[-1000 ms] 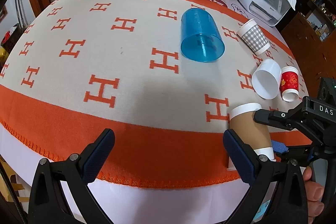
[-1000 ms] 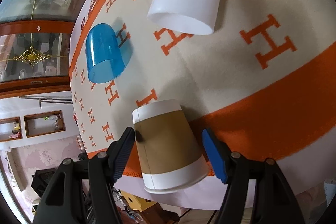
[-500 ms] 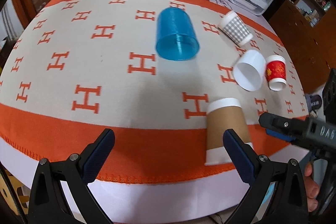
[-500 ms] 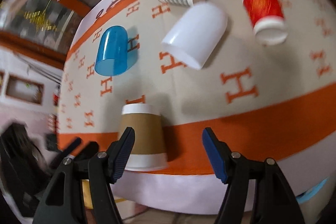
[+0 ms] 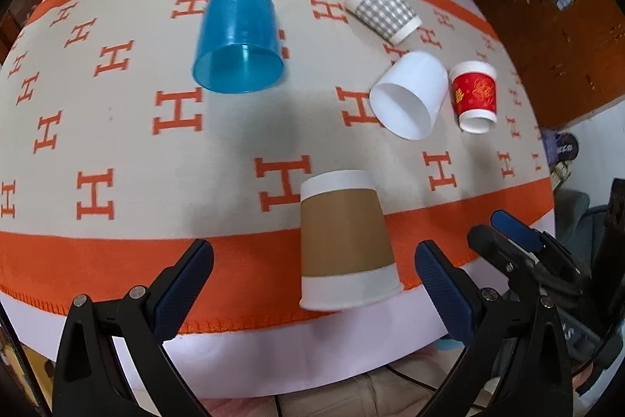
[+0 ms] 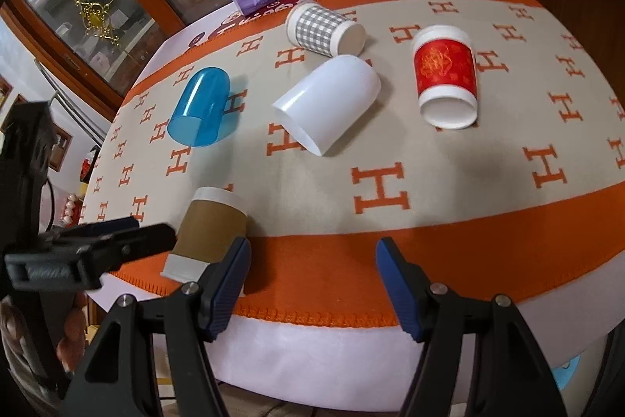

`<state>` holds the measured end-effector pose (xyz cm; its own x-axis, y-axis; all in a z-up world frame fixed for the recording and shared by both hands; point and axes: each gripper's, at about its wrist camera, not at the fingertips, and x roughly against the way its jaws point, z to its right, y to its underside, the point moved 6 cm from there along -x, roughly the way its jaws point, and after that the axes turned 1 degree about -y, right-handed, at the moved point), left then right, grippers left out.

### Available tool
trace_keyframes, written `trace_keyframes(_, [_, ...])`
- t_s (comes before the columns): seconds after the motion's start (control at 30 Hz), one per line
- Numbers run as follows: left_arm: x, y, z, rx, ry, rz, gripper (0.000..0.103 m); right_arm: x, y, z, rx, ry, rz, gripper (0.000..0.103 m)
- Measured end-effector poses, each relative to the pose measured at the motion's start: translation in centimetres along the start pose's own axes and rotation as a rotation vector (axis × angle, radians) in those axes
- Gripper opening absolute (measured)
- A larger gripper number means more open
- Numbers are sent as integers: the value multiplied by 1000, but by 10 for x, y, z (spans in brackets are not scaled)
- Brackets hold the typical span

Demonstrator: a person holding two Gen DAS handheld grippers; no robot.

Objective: Flip cup upside down
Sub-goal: 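Grasp the brown-sleeved cup with the left gripper while the right gripper releases it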

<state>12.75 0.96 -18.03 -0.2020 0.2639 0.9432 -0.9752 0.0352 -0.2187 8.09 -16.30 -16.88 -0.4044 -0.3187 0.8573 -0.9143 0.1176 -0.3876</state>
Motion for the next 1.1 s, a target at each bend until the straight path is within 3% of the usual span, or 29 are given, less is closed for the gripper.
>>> trace_keyframes(0.27, [-30, -9, 15, -33, -49, -119, 102, -14, 6, 12, -24, -37, -33, 67])
trace_keyframes(0.43, [-41, -12, 24, -86, -110, -154, 102, -19, 7, 13, -28, -58, -43, 67])
trace_keyframes(0.63, [-54, -15, 22, -53, -92, -228, 100, -27, 7, 21, -47, -67, -56, 67])
trace_keyframes(0.83, [-71, -13, 12, 17, -54, -313, 87, -32, 9, 26, -58, -73, -66, 67])
trace_keyframes(0.93, [-77, -14, 13, 16, -49, -327, 74, -34, 9, 26, -57, -77, -71, 67])
trace_keyframes(1.0, [-80, -14, 16, 6, -46, -335, 60, -34, 9, 25, -52, -79, -70, 67])
trace_keyframes(1.1, [-79, -15, 17, -13, -58, -324, 60, -32, 8, 23, -44, -81, -63, 67])
